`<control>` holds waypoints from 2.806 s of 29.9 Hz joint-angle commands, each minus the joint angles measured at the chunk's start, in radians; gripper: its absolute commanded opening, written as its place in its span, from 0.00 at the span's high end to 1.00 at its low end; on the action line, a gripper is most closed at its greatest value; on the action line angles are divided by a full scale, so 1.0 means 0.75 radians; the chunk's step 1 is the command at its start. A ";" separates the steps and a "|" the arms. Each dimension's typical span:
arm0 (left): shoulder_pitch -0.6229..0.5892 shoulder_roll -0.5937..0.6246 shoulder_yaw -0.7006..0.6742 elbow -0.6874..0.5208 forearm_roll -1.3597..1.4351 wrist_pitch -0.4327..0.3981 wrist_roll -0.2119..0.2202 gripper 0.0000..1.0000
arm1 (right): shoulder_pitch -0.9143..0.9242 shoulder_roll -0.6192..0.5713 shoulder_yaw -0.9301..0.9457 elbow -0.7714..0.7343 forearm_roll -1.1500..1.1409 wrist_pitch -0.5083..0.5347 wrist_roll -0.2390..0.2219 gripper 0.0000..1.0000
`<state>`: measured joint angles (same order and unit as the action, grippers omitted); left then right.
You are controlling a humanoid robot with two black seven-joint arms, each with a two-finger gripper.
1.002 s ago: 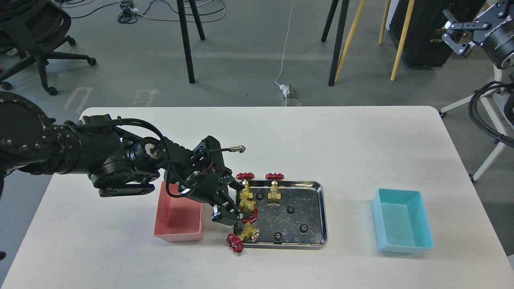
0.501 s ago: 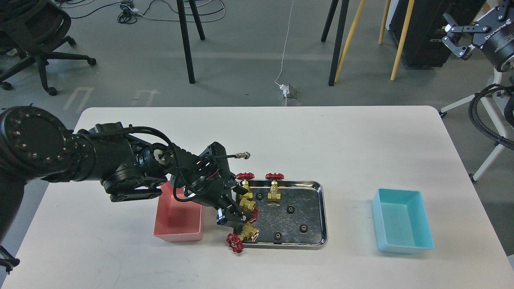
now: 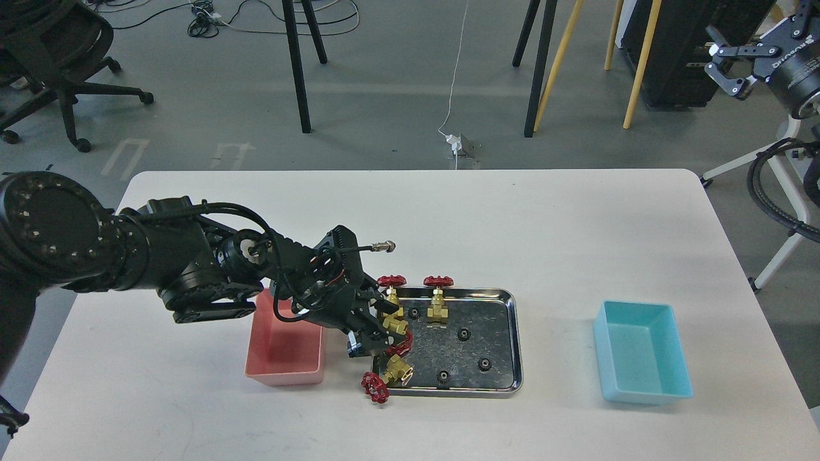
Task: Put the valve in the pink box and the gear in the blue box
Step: 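Close the left gripper on the brass valve and lift it, then carry the valve over the pink box and release it inside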
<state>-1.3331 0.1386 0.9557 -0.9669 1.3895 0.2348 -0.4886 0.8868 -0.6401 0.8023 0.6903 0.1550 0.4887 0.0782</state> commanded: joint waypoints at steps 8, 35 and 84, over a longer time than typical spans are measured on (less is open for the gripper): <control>-0.002 0.001 0.002 -0.008 0.002 0.018 0.000 0.72 | -0.014 -0.001 0.000 0.000 0.000 0.000 0.002 0.00; -0.116 0.114 -0.010 -0.183 0.011 0.047 0.000 0.78 | -0.041 0.001 0.004 0.002 0.000 0.000 0.006 0.00; 0.266 1.022 -0.464 -0.478 0.342 0.073 0.000 0.77 | 0.272 0.125 -0.021 -0.127 -0.012 0.000 -0.033 0.00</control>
<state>-1.1567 0.9139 0.6072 -1.3377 1.6459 0.2816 -0.4886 1.0925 -0.5460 0.7868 0.5950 0.1454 0.4887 0.0543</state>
